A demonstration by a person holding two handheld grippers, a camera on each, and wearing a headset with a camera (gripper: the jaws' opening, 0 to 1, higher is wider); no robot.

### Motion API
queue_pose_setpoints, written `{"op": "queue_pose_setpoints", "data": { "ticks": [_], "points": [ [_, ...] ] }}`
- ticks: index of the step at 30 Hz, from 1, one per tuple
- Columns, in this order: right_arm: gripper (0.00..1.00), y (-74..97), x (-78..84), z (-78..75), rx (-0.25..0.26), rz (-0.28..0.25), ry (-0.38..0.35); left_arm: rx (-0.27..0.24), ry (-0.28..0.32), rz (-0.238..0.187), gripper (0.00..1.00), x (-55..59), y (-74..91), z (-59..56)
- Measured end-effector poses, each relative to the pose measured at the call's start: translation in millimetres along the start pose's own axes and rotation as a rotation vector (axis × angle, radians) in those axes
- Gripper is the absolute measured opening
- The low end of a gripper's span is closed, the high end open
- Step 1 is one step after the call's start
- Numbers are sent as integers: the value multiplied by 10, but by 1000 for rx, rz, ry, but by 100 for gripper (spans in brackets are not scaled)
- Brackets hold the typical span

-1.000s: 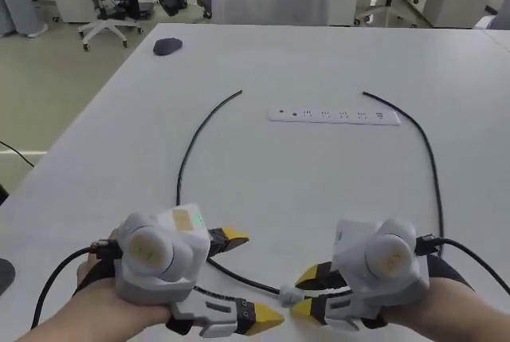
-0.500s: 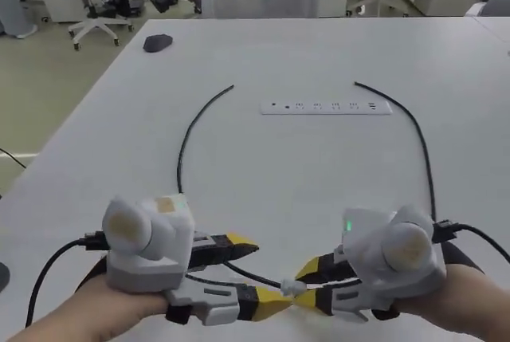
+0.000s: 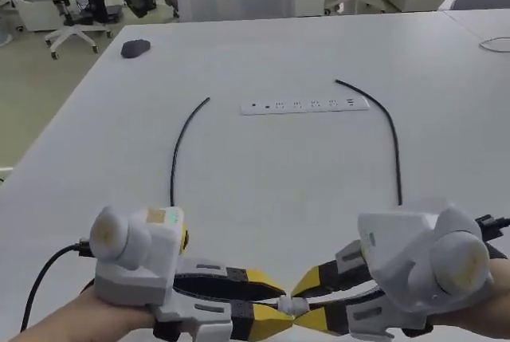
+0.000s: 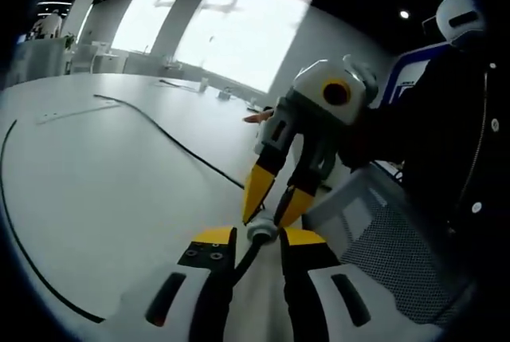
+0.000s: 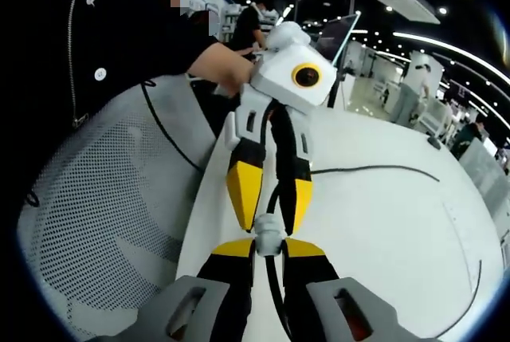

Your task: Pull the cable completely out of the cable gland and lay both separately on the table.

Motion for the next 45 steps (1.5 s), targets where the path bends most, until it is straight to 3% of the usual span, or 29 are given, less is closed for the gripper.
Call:
{"op": "queue_pose_setpoints", "data": {
  "ticks": [8, 15, 27, 28, 29, 31, 33, 35, 37, 38, 40, 41, 43, 45],
  "points": [
    [8, 27, -37, -4, 21, -20, 10, 15, -30, -19, 19, -44, 21, -41],
    [8, 45, -40, 25, 7, -27, 18, 43, -55, -3, 16, -41, 10, -78],
    [8, 67, -62, 27, 4, -36, 31, 53, -48, -6, 16, -64, 19, -79],
    [8, 67, -63, 31, 4, -37, 32, 52, -42, -5, 16, -63, 20, -82],
    [8, 67, -62, 38, 2, -36, 33, 51, 4, 4, 16, -58, 16, -92],
    [8, 67, -61, 45, 0, -37, 35, 54, -22, 6, 16, -63, 12, -101],
    [8, 74, -71, 59, -16, -41, 1, 57, -14, 12, 15, -61, 18, -122],
    [9, 84, -80, 46, -21, -51, -72, 47, -64, 12, 15, -89, 34, -134],
    [10, 94, -73, 1, -26, -59, -212, 38, -112, 15, 15, -114, 47, -138],
    [10, 113, -63, -3, -62, -71, -276, 43, -117, 23, 15, -128, 59, -146],
    [11, 138, -59, -50, -59, -104, -291, 47, -143, 26, 15, -155, 71, -153],
    [12, 159, -61, -48, -78, -110, -326, 49, -157, 26, 15, -176, 74, -162],
    [16, 177, -117, -59, -114, -175, -405, 53, -192, 28, 15, -209, 69, -179],
    [18, 188, -105, -61, -147, -175, -437, 59, -212, 25, 15, -236, 64, -194]
  ]
}}
Point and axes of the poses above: the centre of the closed fingertips' face, and the gripper's own axes: y roughly backward along the fingers, z roughly to its left, x roughly out of its underside, the point moved 7 cm from there along y, roughly backward along the fingers, and after that the axes turned 2 degrees about x, right-handed, at the moved point
